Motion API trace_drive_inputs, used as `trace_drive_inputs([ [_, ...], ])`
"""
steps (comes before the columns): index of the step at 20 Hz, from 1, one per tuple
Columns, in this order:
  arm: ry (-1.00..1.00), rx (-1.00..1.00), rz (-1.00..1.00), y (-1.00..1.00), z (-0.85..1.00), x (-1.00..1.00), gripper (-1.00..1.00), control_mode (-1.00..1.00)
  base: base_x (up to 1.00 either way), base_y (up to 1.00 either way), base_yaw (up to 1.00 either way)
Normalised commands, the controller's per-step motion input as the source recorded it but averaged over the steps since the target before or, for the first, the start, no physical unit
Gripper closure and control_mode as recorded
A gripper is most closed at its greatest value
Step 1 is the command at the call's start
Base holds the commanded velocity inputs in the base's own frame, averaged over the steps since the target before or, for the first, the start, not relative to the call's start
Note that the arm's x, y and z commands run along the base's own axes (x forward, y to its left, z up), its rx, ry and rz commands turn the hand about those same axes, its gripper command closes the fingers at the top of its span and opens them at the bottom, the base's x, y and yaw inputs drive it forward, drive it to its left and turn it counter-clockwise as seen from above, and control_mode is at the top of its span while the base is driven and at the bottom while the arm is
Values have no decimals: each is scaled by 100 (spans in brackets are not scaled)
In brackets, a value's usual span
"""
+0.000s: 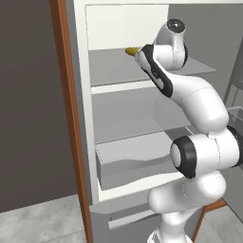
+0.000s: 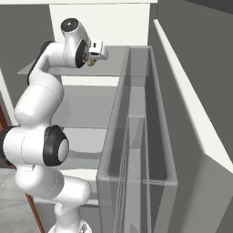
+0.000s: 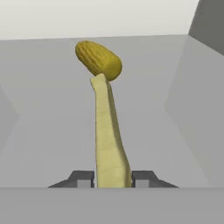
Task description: Retrieve the butter from the fridge and place it on a plate on the dining table. Then retrieve the butter knife by the fridge and place it near the plate.
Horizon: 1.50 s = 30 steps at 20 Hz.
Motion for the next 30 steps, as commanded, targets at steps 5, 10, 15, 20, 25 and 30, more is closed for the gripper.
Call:
trace_drive_inputs([
  [5, -10, 0, -18, 2, 0, -32, 100, -100, 0, 0, 0],
  [10, 0, 0, -13, 0, 2, -89, 100, -100, 0, 0, 0],
  [15, 0, 1, -10, 0, 20, -97, 100, -100, 0, 0, 0],
  [20, 0, 0, -2, 0, 0, -100, 100, -100, 0, 0, 0],
  [25, 0, 3, 0, 0, 0, -100, 100, -100, 0, 0, 0],
  [30, 1, 7, 4, 0, 0, -89, 100, -100, 0, 0, 0],
])
